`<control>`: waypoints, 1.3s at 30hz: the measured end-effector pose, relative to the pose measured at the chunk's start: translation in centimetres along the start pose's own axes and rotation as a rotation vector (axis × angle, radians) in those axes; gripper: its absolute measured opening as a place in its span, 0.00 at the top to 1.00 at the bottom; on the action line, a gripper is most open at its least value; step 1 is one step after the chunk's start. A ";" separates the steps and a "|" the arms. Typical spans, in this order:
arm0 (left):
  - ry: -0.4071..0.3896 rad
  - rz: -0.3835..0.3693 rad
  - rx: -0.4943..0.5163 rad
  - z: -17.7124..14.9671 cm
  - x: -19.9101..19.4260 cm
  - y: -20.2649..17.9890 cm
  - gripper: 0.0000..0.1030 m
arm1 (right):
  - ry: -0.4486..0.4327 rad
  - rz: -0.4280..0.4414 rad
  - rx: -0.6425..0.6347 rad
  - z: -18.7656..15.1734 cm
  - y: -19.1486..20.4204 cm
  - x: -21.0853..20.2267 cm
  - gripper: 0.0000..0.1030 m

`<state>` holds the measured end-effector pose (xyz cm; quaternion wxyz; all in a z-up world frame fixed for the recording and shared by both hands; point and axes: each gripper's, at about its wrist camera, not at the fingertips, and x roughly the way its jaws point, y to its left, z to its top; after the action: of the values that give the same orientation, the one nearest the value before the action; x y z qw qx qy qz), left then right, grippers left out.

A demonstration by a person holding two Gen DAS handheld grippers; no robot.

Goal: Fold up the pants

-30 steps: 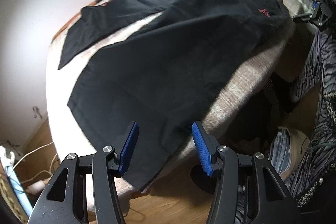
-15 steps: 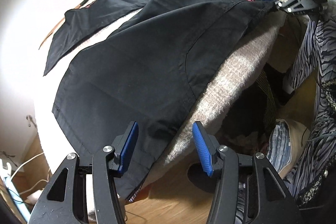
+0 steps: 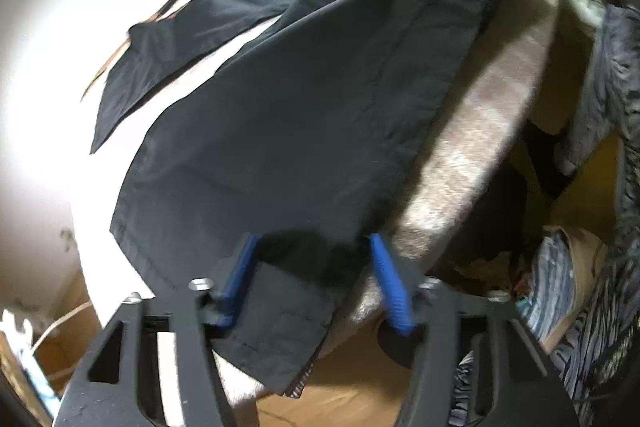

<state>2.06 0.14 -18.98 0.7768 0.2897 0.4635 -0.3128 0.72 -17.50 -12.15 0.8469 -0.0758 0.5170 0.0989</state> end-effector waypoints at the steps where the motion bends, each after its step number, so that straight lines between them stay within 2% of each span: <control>1: -0.008 -0.014 0.008 0.0 0.0 0.0 0.89 | 0.000 -0.005 0.001 -0.1 0.1 0.1 0.91; 3: -0.022 0.019 0.012 0.2 0.0 0.1 0.92 | -0.001 -0.017 0.000 -0.3 0.3 0.1 0.91; 5: -0.052 0.009 -0.022 0.6 -0.1 0.9 0.96 | -0.009 -0.043 -0.011 -0.3 0.7 -0.1 0.91; 10: -0.148 0.013 -0.110 1.3 -1.8 3.3 0.97 | -0.042 -0.090 -0.032 0.7 0.7 -1.2 0.95; 20: -0.287 0.107 -0.127 5.2 -4.5 8.0 0.98 | -0.107 -0.221 -0.097 6.6 -1.9 -3.3 0.99; 29: -0.328 0.145 -0.161 9.5 -3.6 13.7 0.98 | -0.134 -0.327 -0.199 12.6 -5.4 -1.5 1.00; 33: -0.330 0.172 -0.160 11.7 -2.6 16.2 0.98 | -0.132 -0.362 -0.228 15.5 -7.5 0.8 1.00; 39: -0.307 0.178 -0.188 15.6 0.2 20.8 0.98 | -0.099 -0.357 -0.230 19.8 -10.5 5.4 1.00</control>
<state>26.24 1.75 -9.57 0.8865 0.2045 0.3395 -0.2389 22.74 -22.59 -7.71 0.8611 -0.2574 0.4383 0.0092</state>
